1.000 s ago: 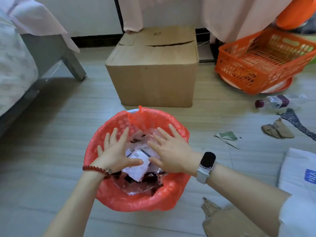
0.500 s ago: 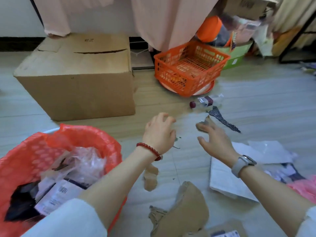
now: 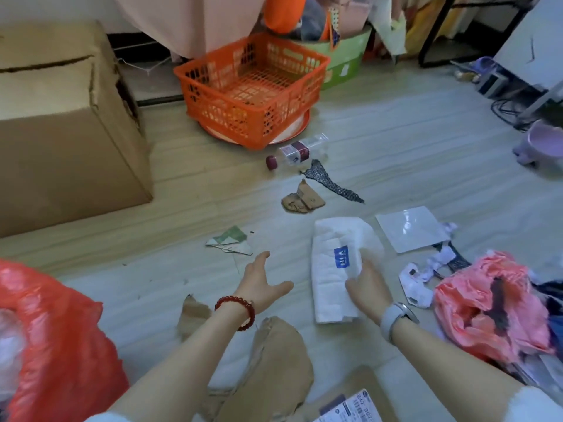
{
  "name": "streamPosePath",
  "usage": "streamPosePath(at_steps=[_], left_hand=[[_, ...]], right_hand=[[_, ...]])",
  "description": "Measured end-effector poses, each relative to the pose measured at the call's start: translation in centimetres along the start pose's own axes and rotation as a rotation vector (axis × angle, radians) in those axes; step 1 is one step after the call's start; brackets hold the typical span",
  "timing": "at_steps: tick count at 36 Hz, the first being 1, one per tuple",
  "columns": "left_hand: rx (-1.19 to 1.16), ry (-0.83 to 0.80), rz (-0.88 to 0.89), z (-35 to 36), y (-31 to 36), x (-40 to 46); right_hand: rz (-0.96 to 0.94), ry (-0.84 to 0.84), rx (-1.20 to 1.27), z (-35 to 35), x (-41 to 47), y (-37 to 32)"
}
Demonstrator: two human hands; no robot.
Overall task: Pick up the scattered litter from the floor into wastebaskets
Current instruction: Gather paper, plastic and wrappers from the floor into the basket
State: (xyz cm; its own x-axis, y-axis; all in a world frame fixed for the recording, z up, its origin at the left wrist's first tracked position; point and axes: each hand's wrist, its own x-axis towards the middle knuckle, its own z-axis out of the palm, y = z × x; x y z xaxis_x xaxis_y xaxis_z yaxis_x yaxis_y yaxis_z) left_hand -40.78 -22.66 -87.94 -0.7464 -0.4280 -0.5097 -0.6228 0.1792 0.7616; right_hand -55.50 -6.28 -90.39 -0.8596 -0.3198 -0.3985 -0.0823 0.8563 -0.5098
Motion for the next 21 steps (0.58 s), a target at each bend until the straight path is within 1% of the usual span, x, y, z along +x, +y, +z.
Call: streamPosePath(at_steps=[2, 4, 6, 8, 9, 12, 14, 16, 17, 19, 21], left_hand=[[-0.071, 0.01, 0.075, -0.1, -0.3, -0.2], [-0.177, 0.043, 0.112, -0.8, -0.2, 0.0], [-0.456, 0.03, 0.052, -2.0, 0.7, -0.1], [-0.771, -0.002, 0.019, -2.9, 1.2, -0.2], [-0.839, -0.017, 0.029, -3.3, 1.3, -0.3], [-0.816, -0.082, 0.085, -4.0, 1.3, -0.9], [-0.801, -0.131, 0.125, -4.4, 0.9, -1.4], [-0.772, -0.132, 0.15, -4.8, 0.6, -2.1], [-0.738, -0.105, 0.152, -5.0, 0.5, -2.4], [-0.657, -0.034, 0.152, -5.4, 0.5, -2.9], [-0.599, 0.007, 0.16, -5.7, 0.5, -3.3]], right_hand=[[-0.201, -0.024, -0.088, -1.3, -1.6, -1.7], [-0.4, -0.125, -0.096, -2.7, -3.1, -3.3], [-0.52, -0.259, -0.09, -3.5, -4.4, -4.5], [-0.579, -0.402, -0.067, -3.6, -5.4, -5.6], [-0.618, -0.455, -0.059, -3.3, -5.9, -6.2], [-0.731, -0.568, -0.028, -2.4, -6.9, -8.1], [-0.772, -0.6, -0.028, -1.9, -7.4, -9.2], [-0.805, -0.543, -0.012, -1.4, -7.9, -9.9], [-0.808, -0.474, -0.008, -1.0, -8.2, -10.1], [-0.792, -0.26, -0.043, 0.2, -8.7, -9.8], [-0.782, -0.069, -0.028, 1.4, -8.9, -9.3]])
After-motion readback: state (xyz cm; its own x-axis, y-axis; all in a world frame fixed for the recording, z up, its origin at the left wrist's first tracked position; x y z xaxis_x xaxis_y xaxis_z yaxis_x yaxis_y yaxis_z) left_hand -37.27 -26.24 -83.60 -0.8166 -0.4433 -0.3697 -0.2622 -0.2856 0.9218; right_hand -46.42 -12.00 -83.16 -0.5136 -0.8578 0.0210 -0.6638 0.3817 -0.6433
